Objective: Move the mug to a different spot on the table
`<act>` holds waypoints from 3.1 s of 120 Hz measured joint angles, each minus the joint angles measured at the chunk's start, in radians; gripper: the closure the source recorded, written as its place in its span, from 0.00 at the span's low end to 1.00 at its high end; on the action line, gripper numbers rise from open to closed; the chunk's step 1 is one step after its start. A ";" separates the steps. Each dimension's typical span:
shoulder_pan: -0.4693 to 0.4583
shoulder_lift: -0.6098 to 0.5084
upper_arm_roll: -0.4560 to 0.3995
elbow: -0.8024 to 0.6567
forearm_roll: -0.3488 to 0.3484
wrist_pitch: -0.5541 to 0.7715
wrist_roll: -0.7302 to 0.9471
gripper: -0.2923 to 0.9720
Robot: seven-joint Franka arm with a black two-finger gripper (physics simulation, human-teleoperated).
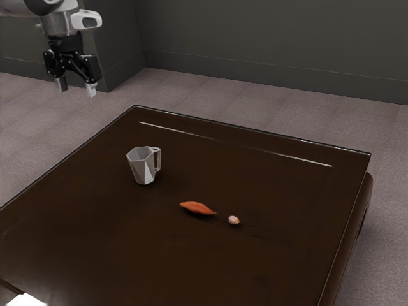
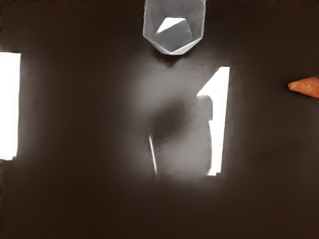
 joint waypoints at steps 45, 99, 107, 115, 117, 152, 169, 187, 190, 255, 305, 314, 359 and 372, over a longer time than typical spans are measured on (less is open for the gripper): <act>0.156 0.338 -0.237 0.470 0.022 0.022 0.189 0.23; 0.257 0.770 -0.367 0.879 0.097 -0.106 0.469 0.23; 0.251 0.803 -0.366 0.877 0.112 -0.117 0.489 0.23; 0.241 0.826 -0.367 0.871 0.119 -0.106 0.504 0.23; 0.237 0.831 -0.367 0.869 0.119 -0.100 0.508 0.23; 0.217 0.923 -0.396 0.860 0.086 0.073 0.533 0.23; 0.231 0.954 -0.393 0.825 0.038 0.189 0.525 0.23; 0.239 0.974 -0.389 0.791 0.015 0.283 0.516 0.23; 0.240 0.975 -0.388 0.788 0.013 0.295 0.515 0.23; 0.263 1.007 -0.388 0.722 0.004 0.407 0.497 0.23; 0.259 0.997 -0.386 0.768 0.009 0.232 0.446 0.27; 0.256 0.995 -0.389 0.775 0.009 0.205 0.429 0.28; 0.250 0.995 -0.388 0.782 0.010 0.116 0.356 0.57; 0.250 0.995 -0.387 0.782 0.015 0.108 0.343 0.64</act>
